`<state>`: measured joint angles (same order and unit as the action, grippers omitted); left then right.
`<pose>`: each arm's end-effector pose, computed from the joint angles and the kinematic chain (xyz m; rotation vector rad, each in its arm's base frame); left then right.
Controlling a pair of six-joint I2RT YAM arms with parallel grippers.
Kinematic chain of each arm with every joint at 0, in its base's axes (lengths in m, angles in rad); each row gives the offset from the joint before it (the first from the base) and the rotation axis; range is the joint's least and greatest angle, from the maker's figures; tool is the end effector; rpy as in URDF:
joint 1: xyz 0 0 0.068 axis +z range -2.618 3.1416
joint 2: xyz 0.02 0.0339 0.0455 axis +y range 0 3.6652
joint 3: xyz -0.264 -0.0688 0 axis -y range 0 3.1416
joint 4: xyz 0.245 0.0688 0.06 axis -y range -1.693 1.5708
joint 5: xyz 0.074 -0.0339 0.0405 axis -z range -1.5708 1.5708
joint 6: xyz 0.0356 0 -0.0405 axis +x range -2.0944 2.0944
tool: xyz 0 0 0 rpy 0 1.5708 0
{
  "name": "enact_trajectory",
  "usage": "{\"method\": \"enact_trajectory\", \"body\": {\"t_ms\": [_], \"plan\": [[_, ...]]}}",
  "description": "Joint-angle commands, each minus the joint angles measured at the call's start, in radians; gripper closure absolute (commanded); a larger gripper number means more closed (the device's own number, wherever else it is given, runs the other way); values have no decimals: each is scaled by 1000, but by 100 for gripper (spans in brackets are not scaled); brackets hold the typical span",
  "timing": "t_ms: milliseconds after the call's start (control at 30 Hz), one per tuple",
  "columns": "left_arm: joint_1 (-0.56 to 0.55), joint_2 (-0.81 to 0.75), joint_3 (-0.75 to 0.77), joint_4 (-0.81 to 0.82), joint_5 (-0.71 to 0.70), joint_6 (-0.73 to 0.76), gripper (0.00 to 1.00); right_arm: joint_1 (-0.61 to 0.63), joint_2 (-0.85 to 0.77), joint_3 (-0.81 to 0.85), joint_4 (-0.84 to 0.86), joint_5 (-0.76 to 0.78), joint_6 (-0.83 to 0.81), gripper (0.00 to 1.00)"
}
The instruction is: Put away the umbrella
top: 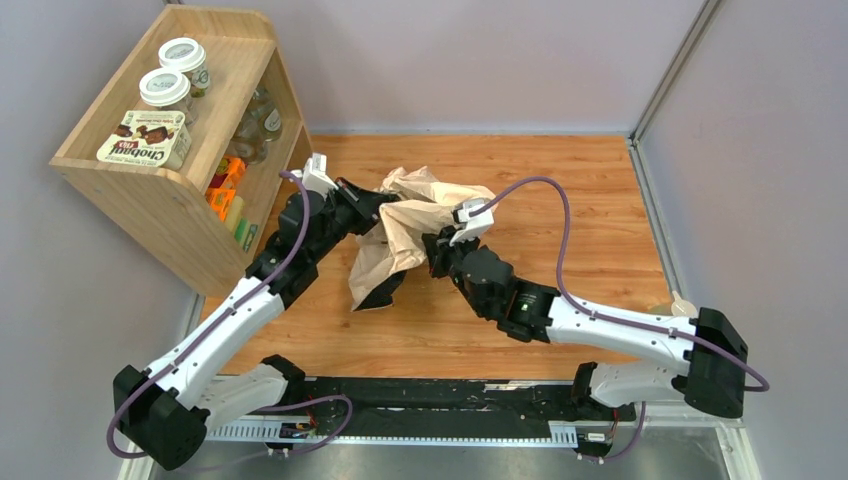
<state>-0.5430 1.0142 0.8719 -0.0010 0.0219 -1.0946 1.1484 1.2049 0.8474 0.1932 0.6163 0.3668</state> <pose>0.2051 -0.1247 0.3466 -0.4939 1.8104 -1.2009 0.1326 0.2449 0.3136 -0.2208 1.7264 0.5905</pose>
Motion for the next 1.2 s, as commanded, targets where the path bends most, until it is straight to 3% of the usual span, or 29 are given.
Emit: {"method": "enact_trajectory", "body": {"t_ms": [0,200,267,367,500,600,667,767,833,1000,1167], "plan": [[-17,-35,-19,124,102,-74,100,-19,60,96,23,184,-22,100],[-41,-51,-88,216,142,-103,100,-82,149,188,-107,217,6,100],[-40,-51,-85,228,139,-93,100,-82,156,196,-156,229,-34,95],[-40,-57,-53,176,64,-38,100,-81,111,208,-314,125,-75,67],[-40,-43,-68,205,-83,-27,100,-79,1,216,-530,-31,13,26],[-40,-8,-70,283,-148,-47,100,-72,-106,161,-600,-151,82,15],[-40,20,-56,320,-172,-69,100,-44,-189,93,-551,-217,89,4],[-40,55,-36,361,-189,-131,100,19,-306,-38,-380,-270,95,0],[-40,69,-25,365,-201,-188,100,60,-347,-121,-249,-227,96,0],[-40,69,-14,302,-234,-327,100,86,-325,-284,50,-122,69,0],[-49,55,-16,268,-249,-344,100,105,-171,-184,28,150,130,2]]}}
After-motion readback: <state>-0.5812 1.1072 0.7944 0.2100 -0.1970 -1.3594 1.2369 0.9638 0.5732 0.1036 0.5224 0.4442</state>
